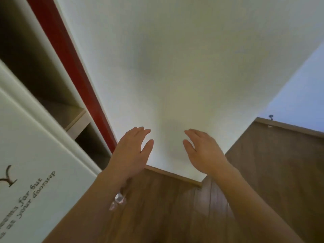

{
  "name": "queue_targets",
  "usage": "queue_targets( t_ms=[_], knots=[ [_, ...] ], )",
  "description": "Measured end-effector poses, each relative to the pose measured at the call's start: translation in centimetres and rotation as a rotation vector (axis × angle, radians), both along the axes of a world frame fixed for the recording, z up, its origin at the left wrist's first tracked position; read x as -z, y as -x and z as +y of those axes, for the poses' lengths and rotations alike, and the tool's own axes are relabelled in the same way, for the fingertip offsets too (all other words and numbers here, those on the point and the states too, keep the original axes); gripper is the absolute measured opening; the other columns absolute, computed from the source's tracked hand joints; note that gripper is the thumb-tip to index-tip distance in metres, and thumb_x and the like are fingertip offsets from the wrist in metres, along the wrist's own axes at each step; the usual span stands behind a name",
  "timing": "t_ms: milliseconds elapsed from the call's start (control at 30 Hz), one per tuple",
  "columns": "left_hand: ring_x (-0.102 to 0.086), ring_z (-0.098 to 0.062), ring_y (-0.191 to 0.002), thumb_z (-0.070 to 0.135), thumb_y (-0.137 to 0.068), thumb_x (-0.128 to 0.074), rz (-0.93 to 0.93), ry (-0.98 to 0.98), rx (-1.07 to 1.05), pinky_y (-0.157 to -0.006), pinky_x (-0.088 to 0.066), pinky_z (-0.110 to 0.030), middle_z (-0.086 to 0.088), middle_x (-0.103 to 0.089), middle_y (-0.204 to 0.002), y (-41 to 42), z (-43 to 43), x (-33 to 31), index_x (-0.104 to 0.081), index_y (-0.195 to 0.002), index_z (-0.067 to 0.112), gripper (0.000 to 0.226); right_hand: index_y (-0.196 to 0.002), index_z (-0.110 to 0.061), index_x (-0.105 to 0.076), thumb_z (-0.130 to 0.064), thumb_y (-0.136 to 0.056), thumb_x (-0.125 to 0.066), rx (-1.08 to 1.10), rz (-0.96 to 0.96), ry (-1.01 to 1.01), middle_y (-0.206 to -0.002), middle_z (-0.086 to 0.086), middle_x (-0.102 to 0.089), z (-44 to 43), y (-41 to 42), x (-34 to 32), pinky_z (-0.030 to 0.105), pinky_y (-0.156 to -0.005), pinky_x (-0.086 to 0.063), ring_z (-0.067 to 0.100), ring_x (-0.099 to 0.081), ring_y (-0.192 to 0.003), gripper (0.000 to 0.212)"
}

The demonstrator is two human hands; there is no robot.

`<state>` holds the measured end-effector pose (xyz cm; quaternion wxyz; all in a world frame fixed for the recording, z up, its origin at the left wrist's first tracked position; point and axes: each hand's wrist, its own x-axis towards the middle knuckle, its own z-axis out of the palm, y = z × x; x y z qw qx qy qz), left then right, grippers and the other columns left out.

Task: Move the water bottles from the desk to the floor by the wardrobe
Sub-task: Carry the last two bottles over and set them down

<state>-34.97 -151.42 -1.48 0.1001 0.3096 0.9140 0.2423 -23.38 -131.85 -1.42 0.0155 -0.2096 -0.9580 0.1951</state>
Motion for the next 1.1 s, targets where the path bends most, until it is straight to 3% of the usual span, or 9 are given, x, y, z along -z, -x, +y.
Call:
queue_targets(
  t_ms=[167,367,567,700,1100],
  knots=[
    [-0.022,-0.011,-0.150,0.047,-0.104,-0.035,0.027,-0.013,0.249,-0.117,-0.011,-0.026,0.010,-0.031,-0.161,-4.5,7.2,-0.8,-0.040,-0.149,0.032,0.048,-0.149,-0.018,-0.039,-0.040,-0.104,-0.033,0.198,0.033,-0.041,-0.154,0.001,-0.040,4.6,-9.1,-1.1,0.036,-0.117,-0.021,0.020,-0.033,-0.143,0.051],
    [-0.028,-0.014,-0.148,0.041,-0.104,-0.037,0.028,-0.033,0.512,-0.121,-0.018,-0.034,0.006,-0.037,-0.158,-13.9,17.2,-0.8,-0.043,-0.148,0.028,0.046,-0.122,-0.012,-0.057,-0.033,-0.103,-0.039,0.429,0.028,0.004,-0.132,0.007,-0.056,10.1,-22.3,-2.1,0.034,-0.101,-0.035,0.026,-0.049,-0.124,0.033],
    [-0.034,-0.012,-0.144,0.039,-0.105,-0.038,0.029,-0.033,0.723,-0.118,-0.024,-0.032,0.005,-0.043,-0.155,-24.8,26.4,-0.8,-0.044,-0.148,0.026,0.045,-0.152,-0.017,-0.031,-0.038,-0.105,-0.035,0.633,0.041,0.023,-0.158,0.001,-0.034,14.9,-35.5,-1.9,0.035,-0.118,-0.020,0.017,-0.027,-0.145,0.052],
    [-0.031,-0.012,-0.146,0.037,-0.105,-0.039,0.051,-0.029,0.843,-0.122,-0.024,-0.041,0.003,-0.041,-0.156,-31.2,31.9,-1.1,-0.042,-0.149,0.024,0.046,-0.153,-0.018,-0.031,-0.039,-0.104,-0.037,0.755,0.037,0.030,-0.158,0.000,-0.033,18.1,-42.6,-2.1,0.035,-0.119,-0.021,0.016,-0.027,-0.145,0.053],
    [-0.027,-0.010,-0.147,0.039,-0.105,-0.039,0.053,-0.016,1.100,-0.123,-0.019,-0.037,0.007,-0.036,-0.158,-41.9,51.4,0.2,-0.034,-0.153,0.028,0.049,-0.153,-0.026,-0.028,-0.046,-0.102,-0.039,1.055,0.026,0.064,-0.158,-0.006,-0.032,31.3,-54.3,-1.1,0.034,-0.116,-0.023,0.012,-0.028,-0.145,0.056]
  ],
)
